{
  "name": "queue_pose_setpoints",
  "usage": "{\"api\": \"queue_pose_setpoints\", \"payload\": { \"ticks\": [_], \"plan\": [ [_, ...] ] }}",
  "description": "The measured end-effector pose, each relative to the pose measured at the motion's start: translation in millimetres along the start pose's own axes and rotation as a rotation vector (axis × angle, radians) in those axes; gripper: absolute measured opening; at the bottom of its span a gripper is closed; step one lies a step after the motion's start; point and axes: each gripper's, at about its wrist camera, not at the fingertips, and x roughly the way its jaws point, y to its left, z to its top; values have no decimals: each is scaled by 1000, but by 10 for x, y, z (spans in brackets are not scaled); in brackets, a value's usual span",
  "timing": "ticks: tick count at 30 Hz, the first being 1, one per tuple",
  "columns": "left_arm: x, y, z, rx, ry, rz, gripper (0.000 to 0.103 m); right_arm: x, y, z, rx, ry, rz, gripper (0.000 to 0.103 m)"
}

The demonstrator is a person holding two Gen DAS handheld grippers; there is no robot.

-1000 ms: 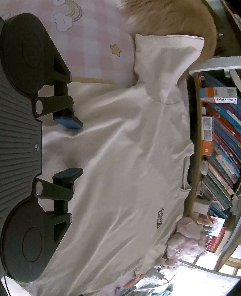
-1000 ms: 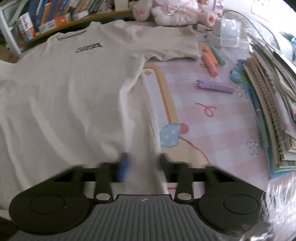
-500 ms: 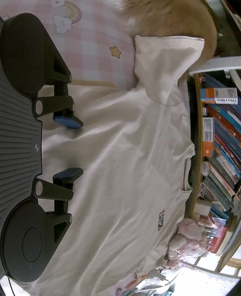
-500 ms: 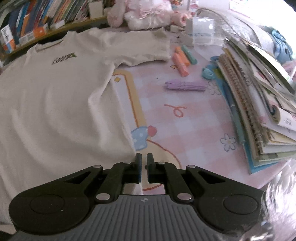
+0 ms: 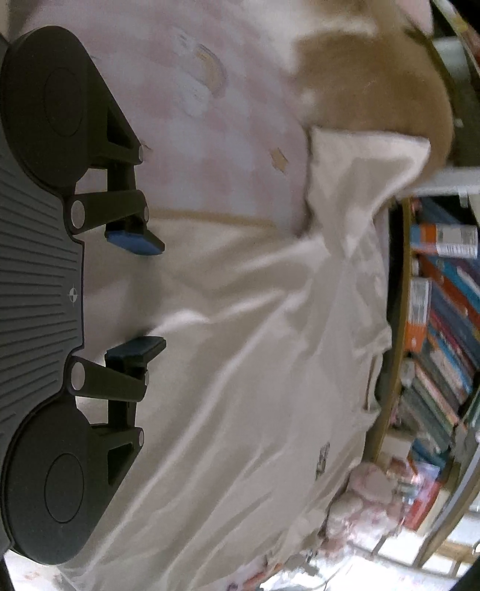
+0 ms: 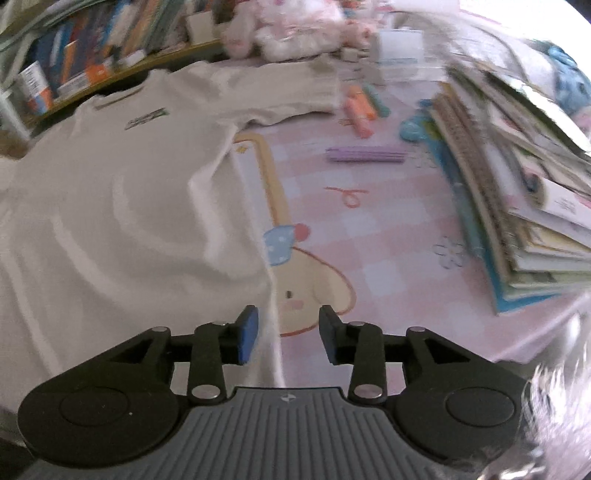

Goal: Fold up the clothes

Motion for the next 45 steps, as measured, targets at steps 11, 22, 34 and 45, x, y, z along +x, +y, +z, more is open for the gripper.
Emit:
{"api": "queue_pose_setpoints", "payload": {
  "ticks": [11, 22, 34, 45],
  "plan": [
    [-449, 81, -409, -126, 15, 123, 49, 117, 82, -26, -178, 13, 49, 34],
    [-451, -31, -488, -282, 2, 144, 48, 69, 479, 18, -338, -103, 116, 33],
    [-554, -410, -69, -229, 0, 41, 9, 220, 634, -58, -368, -86, 150, 41],
    [-78, -1467, 620, -28, 48, -277, 27, 224, 652, -80, -351, -100, 142, 43]
  ]
}}
